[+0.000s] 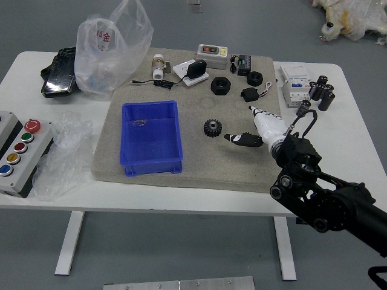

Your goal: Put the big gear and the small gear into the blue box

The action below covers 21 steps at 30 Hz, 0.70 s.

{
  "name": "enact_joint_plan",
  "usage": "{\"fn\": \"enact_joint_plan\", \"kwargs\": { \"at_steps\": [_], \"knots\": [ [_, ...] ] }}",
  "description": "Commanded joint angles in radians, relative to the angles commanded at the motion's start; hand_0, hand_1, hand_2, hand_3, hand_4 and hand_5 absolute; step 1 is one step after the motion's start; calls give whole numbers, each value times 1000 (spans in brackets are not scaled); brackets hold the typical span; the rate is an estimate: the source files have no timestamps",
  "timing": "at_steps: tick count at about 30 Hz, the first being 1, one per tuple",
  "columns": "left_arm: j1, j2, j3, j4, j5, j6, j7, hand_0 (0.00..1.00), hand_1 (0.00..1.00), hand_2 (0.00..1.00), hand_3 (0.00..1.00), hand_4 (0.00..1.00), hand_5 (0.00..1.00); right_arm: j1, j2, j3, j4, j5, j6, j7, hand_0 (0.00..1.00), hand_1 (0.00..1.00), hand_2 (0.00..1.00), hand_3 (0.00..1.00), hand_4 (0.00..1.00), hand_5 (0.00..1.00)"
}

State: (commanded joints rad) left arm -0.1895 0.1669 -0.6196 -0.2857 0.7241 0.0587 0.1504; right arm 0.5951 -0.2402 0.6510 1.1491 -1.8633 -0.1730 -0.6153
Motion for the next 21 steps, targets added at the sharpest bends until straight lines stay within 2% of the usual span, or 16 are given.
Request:
{"fn": "enact_joint_plan", "kwargs": {
  "at_steps": [7, 8, 13, 14, 19, 20, 21],
  "knots": [
    [-1, -1, -1, 0, 1, 0, 0, 655, 505, 524, 678, 668, 305, 4, 6, -32, -28, 7, -7, -7, 828, 698, 690, 815, 719, 198],
    [-1, -1, 0, 0, 1, 0, 0, 654, 503, 524, 678, 668, 305, 5, 6, -36, -30, 9, -7, -8, 741, 575, 463, 668, 574, 197],
    [-2, 0, 6, 0, -6, 1, -3, 654, 503, 524, 678, 668, 305, 5, 6, -53, -41, 20, -16, -7, 741, 575, 463, 668, 574, 197],
    [-2, 0, 6, 0, -6, 1, -4, 654, 506, 524, 678, 668, 305, 4, 6, -53, -42, 20, -24, -4, 682, 479, 351, 552, 470, 42],
    [-2, 0, 6, 0, -5, 1, -4, 654, 506, 524, 678, 668, 305, 5, 5, -52, -40, 28, -68, 21, 682, 479, 351, 552, 470, 42],
    [-2, 0, 7, 0, -6, 1, -5, 655, 504, 524, 678, 668, 305, 6, 5, -53, -40, 32, -76, 28, 641, 436, 292, 464, 404, 54],
    [-2, 0, 9, 0, -8, 1, -6, 655, 504, 524, 678, 668, 305, 7, 5, -55, -40, 37, -82, 33, 641, 436, 292, 464, 404, 54]
  ]
}}
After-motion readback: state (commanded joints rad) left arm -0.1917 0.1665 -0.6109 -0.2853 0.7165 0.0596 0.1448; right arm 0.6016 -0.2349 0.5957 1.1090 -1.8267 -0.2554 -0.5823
